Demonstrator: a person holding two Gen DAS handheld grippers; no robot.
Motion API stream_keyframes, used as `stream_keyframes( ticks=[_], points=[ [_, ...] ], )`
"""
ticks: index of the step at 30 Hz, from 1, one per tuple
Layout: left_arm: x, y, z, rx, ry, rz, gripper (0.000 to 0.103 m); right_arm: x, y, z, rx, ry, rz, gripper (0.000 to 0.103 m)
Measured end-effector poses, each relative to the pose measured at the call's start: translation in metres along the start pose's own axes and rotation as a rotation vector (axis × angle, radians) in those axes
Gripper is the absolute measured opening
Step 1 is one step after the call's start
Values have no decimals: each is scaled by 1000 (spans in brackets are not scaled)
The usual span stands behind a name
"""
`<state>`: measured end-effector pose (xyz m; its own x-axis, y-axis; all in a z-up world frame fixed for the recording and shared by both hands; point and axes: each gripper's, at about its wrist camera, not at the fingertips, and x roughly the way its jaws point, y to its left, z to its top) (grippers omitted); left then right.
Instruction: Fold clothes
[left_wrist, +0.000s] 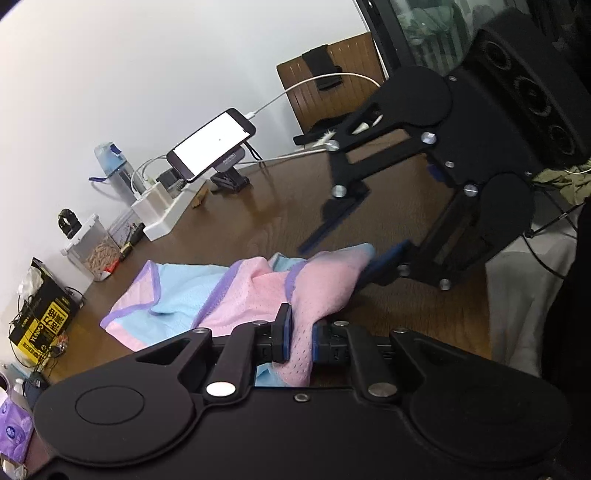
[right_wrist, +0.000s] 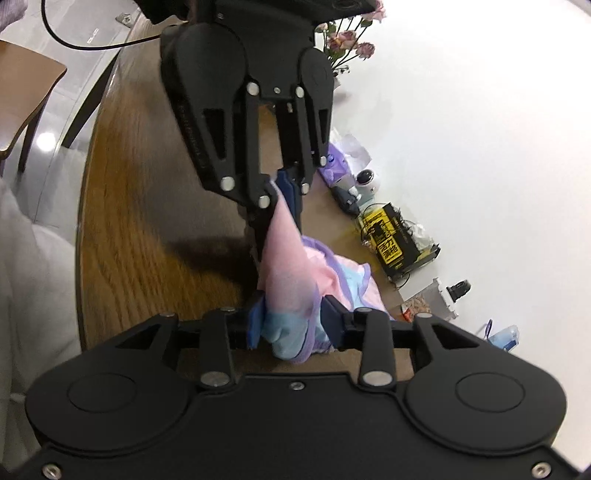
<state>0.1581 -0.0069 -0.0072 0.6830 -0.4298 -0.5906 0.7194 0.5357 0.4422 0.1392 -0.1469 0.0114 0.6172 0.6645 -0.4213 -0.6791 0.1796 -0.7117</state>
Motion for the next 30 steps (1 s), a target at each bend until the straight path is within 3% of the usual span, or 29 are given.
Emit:
stream_keyframes(
  ticks=[1, 3, 4, 10, 13, 17, 21, 24, 27, 30],
  points=[
    [-3, -3, -2, -2, 4, -9, 11, 1, -1, 1, -2, -3, 13, 36],
    [-10, -10, -7, -19, 10, -43, 11, 0, -4, 2, 12, 1, 61, 12],
    [-13, -13, -9, -31, 11, -61, 11, -2, -7, 2, 33, 5, 101, 10],
    [-31, -7, -4, -60, -23, -225, 11, -23, -53, -1, 311, -38, 446, 8],
    [-36, 6, 3, -69, -53, -293, 11, -19, -84, -9, 420, -68, 569, 8],
    [-15, 42, 8, -98, -41, -340, 11, 5, -129, -25, 538, -80, 648, 8],
    [8, 78, 12, -120, -20, -435, 11, 37, -164, -43, 637, -64, 732, 9],
    [24, 95, 12, -128, 18, -481, 11, 54, -175, -55, 726, -63, 786, 9],
    [47, 109, 4, -149, 61, -494, 12, 79, -182, -68, 801, -29, 802, 11],
    [60, 117, -2, -161, 61, -481, 12, 91, -180, -79, 849, 8, 775, 23]
  ],
)
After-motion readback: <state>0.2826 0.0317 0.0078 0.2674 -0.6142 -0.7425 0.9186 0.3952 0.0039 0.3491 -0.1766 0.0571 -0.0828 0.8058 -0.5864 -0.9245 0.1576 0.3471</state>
